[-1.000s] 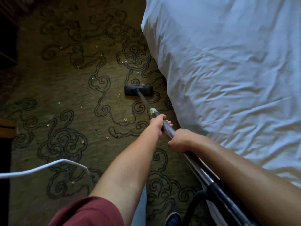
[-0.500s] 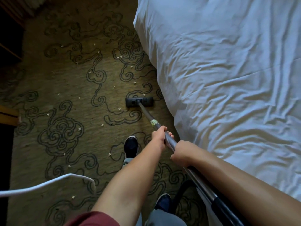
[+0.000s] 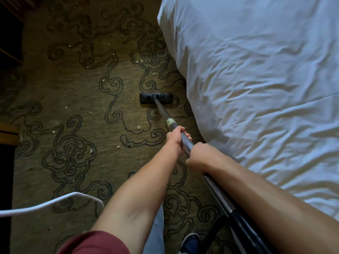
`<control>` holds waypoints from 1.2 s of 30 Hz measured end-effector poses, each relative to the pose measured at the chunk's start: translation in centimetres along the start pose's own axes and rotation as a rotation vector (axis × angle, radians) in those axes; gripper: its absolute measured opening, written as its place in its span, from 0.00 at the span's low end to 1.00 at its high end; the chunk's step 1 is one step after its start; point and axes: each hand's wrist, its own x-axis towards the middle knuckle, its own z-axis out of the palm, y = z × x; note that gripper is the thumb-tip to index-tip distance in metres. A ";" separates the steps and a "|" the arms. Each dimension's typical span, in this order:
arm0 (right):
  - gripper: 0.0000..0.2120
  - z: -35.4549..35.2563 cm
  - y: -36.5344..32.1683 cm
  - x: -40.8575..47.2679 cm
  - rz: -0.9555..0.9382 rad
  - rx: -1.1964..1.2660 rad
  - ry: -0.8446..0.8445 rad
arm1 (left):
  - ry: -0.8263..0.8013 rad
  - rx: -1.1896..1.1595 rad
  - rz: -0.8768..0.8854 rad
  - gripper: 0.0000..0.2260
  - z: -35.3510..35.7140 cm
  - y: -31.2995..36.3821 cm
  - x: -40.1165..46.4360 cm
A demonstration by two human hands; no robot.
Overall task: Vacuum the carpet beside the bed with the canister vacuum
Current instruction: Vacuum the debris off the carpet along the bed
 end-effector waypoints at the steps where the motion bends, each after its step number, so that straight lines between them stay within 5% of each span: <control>1: 0.15 -1.2 -1.5 1.4 -0.006 0.016 0.005 | 0.000 0.005 0.011 0.09 0.2 2.2 1.0; 15: 0.14 -17.9 -18.9 15.0 0.027 0.061 0.138 | 0.026 0.017 0.024 0.08 4.2 28.3 11.5; 29: 0.16 -25.6 -25.6 18.2 -0.107 0.062 0.050 | 0.058 0.279 0.084 0.04 5.5 39.0 15.8; 36: 0.17 -24.7 -26.4 16.4 -0.032 0.071 0.046 | 0.054 0.243 0.071 0.02 4.3 38.5 14.4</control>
